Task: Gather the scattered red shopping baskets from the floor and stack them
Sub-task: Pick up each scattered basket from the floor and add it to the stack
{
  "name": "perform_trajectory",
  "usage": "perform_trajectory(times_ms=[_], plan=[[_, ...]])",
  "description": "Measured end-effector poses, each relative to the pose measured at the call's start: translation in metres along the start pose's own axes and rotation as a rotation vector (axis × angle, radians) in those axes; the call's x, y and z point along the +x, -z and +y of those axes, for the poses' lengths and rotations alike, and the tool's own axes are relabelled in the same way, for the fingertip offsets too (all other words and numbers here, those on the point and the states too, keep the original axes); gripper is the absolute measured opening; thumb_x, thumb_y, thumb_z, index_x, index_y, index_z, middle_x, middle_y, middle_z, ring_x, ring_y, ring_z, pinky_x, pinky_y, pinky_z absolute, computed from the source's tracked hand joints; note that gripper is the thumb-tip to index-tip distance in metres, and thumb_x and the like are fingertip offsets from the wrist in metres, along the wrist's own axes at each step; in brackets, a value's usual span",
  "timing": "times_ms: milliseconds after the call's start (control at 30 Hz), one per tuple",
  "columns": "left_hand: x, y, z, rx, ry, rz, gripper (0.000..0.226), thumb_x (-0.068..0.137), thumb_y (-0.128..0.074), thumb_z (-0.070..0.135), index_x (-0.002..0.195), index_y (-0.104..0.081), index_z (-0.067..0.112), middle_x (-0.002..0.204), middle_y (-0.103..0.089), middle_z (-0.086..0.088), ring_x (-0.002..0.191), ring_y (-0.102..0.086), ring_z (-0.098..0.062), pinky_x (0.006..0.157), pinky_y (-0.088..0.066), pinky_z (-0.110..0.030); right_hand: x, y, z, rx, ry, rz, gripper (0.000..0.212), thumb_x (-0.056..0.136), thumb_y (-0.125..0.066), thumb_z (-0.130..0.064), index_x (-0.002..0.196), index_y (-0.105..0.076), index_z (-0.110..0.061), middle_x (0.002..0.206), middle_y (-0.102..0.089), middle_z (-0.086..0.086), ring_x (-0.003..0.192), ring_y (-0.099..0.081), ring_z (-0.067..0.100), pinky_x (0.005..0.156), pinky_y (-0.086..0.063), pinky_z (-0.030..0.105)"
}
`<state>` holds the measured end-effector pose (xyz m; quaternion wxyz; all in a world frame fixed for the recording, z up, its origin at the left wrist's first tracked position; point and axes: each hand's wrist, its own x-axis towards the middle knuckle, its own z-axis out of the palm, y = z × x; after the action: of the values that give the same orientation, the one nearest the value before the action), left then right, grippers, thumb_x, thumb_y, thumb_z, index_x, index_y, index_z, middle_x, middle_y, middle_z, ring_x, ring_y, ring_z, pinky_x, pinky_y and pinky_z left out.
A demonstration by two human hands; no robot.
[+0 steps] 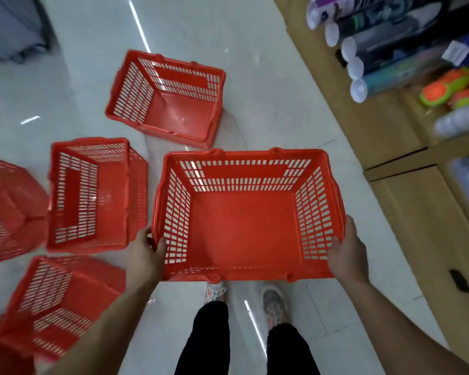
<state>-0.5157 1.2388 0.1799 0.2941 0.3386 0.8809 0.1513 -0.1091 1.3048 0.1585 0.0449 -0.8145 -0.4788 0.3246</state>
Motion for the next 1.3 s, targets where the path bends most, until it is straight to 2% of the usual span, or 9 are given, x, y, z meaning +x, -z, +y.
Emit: perform_trajectory(times_ms=[100,233,367,433,667,800,900,1033,1300], plan=[[-0.064,0.087,-0.004,-0.028,0.053,0.119,0.032,0.091,-0.067,0.024,0.121,-0.060,0.015,0.091,-0.065,0.000,0.075,-0.059,-0.018,0.068,-0.039,-0.031,-0.045,0.048,-0.056,-0.009,0.115,-0.052,0.054,0.102,-0.044,-0.017,0.151,-0.027,-0.028,0.123,-0.065,0.008,0.101,-0.066,0.033,0.083,-0.055,0.047],[-0.164,0.176,-0.020,-0.111,0.173,0.346,0.031,0.089,-0.067,0.019,0.119,-0.061,0.012,0.100,-0.071,-0.011,0.089,-0.065,-0.031,0.074,-0.042,-0.034,-0.116,0.095,-0.122,-0.028,0.309,-0.118,0.048,0.101,-0.044,-0.019,0.147,-0.033,-0.030,0.121,-0.066,0.008,0.100,-0.066,0.034,0.085,-0.056,0.051],[-0.281,0.240,-0.054,-0.232,0.371,0.514,0.023,0.089,-0.065,0.016,0.111,-0.063,0.009,0.096,-0.070,-0.011,0.088,-0.065,-0.035,0.079,-0.050,-0.043,-0.197,0.124,-0.171,-0.062,0.530,-0.136,0.052,0.096,-0.050,-0.012,0.144,-0.038,-0.029,0.115,-0.069,0.014,0.096,-0.066,0.040,0.078,-0.051,0.042],[-0.335,0.263,-0.076,-0.262,0.465,0.606,0.020,0.088,-0.066,0.018,0.107,-0.064,0.011,0.091,-0.069,-0.007,0.086,-0.066,-0.034,0.076,-0.049,-0.041,-0.238,0.124,-0.191,-0.093,0.644,-0.169,0.053,0.095,-0.052,-0.011,0.143,-0.038,-0.027,0.113,-0.069,0.016,0.095,-0.066,0.040,0.076,-0.050,0.041],[-0.495,0.308,-0.177,-0.395,0.817,0.905,0.032,0.088,-0.065,0.030,0.116,-0.064,0.015,0.094,-0.071,-0.006,0.077,-0.062,-0.024,0.069,-0.045,-0.034,-0.396,0.069,-0.259,-0.231,1.026,-0.353,0.049,0.093,-0.053,-0.008,0.141,-0.046,-0.015,0.108,-0.067,0.026,0.095,-0.064,0.045,0.077,-0.050,0.045],[-0.569,0.322,-0.246,-0.483,0.948,1.059,0.034,0.089,-0.063,0.032,0.118,-0.062,0.015,0.094,-0.070,-0.004,0.075,-0.060,-0.020,0.069,-0.044,-0.033,-0.508,0.027,-0.288,-0.260,1.222,-0.454,0.060,0.092,-0.055,-0.010,0.147,-0.037,-0.027,0.114,-0.068,0.018,0.097,-0.065,0.042,0.077,-0.049,0.043],[-0.614,0.337,-0.298,-0.555,1.034,1.133,0.032,0.089,-0.063,0.030,0.116,-0.063,0.014,0.095,-0.070,-0.006,0.078,-0.060,-0.024,0.070,-0.043,-0.033,-0.595,-0.005,-0.301,-0.257,1.345,-0.509,0.059,0.091,-0.056,-0.008,0.144,-0.040,-0.027,0.116,-0.068,0.017,0.100,-0.064,0.041,0.077,-0.047,0.042],[-0.662,0.369,-0.369,-0.620,1.075,1.226,0.029,0.088,-0.063,0.026,0.114,-0.064,0.014,0.090,-0.069,-0.005,0.078,-0.060,-0.023,0.069,-0.041,-0.032,-0.698,-0.046,-0.308,-0.292,1.438,-0.519,0.056,0.092,-0.056,-0.009,0.146,-0.042,-0.023,0.113,-0.069,0.021,0.100,-0.064,0.042,0.080,-0.047,0.040],[-0.686,0.435,-0.473,-0.677,1.050,1.241,0.033,0.092,-0.060,0.033,0.120,-0.061,0.016,0.098,-0.071,-0.004,0.080,-0.068,-0.024,0.072,-0.055,-0.037,-0.816,-0.113,-0.338,-0.269,1.476,-0.506,0.056,0.096,-0.051,-0.016,0.149,-0.037,-0.024,0.117,-0.067,0.019,0.105,-0.063,0.040,0.088,-0.050,0.044]])
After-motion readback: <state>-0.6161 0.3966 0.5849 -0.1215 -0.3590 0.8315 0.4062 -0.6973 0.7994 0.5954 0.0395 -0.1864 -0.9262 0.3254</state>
